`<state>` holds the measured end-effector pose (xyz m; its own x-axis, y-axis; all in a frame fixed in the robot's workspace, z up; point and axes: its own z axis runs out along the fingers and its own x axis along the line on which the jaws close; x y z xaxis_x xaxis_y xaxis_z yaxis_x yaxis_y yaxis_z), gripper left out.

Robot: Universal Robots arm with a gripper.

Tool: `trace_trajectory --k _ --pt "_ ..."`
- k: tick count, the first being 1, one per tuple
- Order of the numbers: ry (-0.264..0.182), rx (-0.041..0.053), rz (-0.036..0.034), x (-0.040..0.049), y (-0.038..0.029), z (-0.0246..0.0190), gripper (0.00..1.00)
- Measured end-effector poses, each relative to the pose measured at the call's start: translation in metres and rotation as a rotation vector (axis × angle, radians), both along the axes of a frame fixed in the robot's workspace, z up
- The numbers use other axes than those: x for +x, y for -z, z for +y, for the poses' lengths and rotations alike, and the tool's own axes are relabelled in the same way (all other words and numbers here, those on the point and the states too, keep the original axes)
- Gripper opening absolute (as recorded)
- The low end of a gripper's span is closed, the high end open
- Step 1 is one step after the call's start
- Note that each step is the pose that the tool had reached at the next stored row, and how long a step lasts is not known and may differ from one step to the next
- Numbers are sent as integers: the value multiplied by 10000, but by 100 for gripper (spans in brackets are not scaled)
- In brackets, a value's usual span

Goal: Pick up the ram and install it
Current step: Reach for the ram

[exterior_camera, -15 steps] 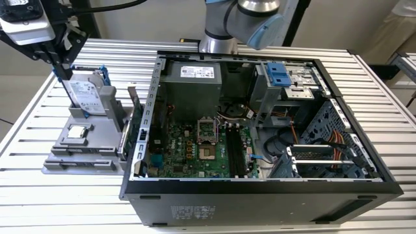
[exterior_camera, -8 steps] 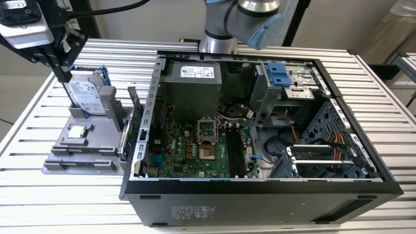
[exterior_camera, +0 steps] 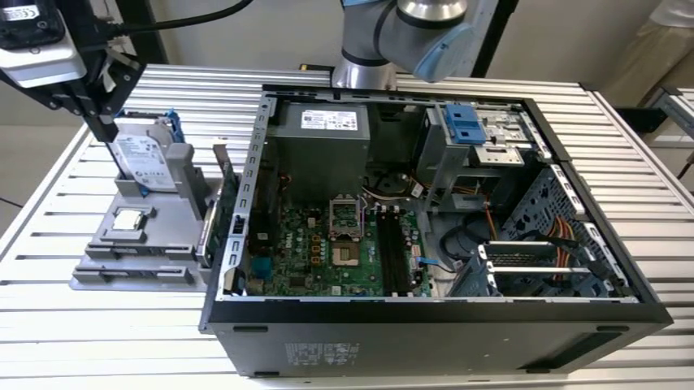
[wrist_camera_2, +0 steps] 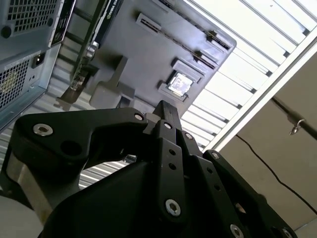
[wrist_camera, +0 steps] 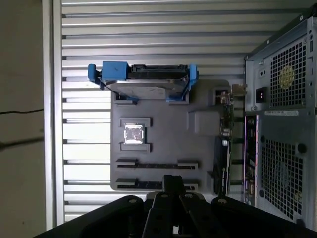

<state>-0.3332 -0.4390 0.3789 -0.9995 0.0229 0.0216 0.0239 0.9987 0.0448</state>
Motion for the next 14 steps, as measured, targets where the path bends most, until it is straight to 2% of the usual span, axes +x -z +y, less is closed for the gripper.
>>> trace_trajectory --k 14 --pt "0 0 1 0 14 -142 0"
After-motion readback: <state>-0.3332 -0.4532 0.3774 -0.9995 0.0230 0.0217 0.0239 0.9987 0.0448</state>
